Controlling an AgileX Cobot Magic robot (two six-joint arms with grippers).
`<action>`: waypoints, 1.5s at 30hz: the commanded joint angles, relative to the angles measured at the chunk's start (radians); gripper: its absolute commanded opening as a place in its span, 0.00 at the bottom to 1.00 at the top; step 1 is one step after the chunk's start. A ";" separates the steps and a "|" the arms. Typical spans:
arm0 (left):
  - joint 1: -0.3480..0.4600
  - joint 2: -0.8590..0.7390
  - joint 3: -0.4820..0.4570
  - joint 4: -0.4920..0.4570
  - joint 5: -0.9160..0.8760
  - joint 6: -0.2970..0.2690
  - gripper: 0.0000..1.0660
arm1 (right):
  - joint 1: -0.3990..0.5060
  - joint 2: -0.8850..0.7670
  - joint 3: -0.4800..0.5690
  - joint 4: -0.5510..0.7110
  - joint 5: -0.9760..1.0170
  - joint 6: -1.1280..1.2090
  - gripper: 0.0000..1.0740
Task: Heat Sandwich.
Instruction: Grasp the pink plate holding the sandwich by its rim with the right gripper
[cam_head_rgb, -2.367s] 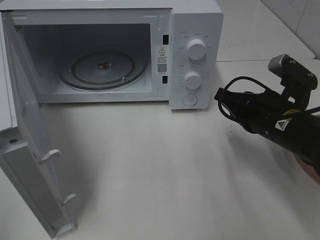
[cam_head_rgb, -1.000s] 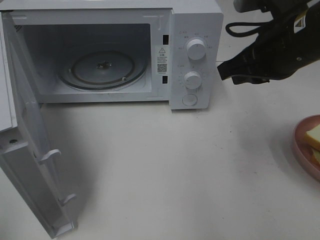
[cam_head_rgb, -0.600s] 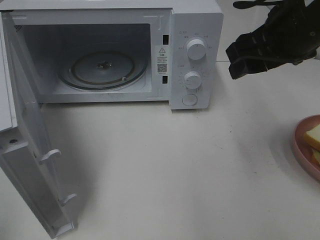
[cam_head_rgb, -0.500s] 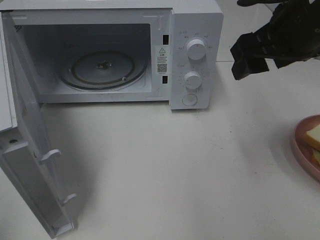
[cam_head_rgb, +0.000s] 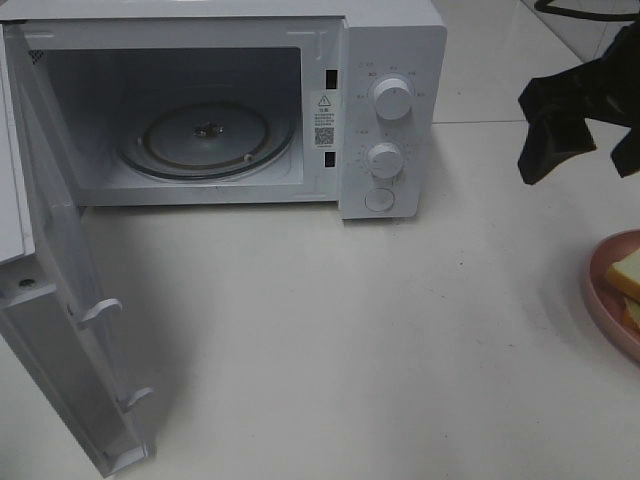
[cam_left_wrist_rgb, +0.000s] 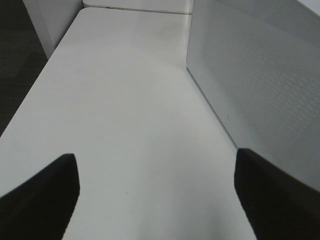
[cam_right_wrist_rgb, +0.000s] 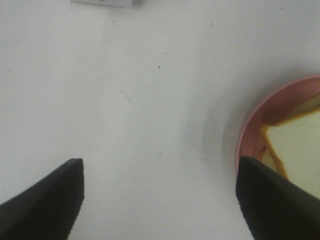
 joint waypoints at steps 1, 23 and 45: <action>-0.004 -0.017 0.004 -0.002 -0.013 -0.003 0.75 | -0.045 -0.010 -0.005 0.003 0.062 -0.026 0.75; -0.004 -0.017 0.004 -0.002 -0.013 -0.003 0.75 | -0.063 0.022 0.014 -0.154 0.103 -0.040 0.96; -0.004 -0.017 0.004 -0.002 -0.013 -0.003 0.75 | -0.241 0.151 0.121 0.103 -0.033 -0.269 0.95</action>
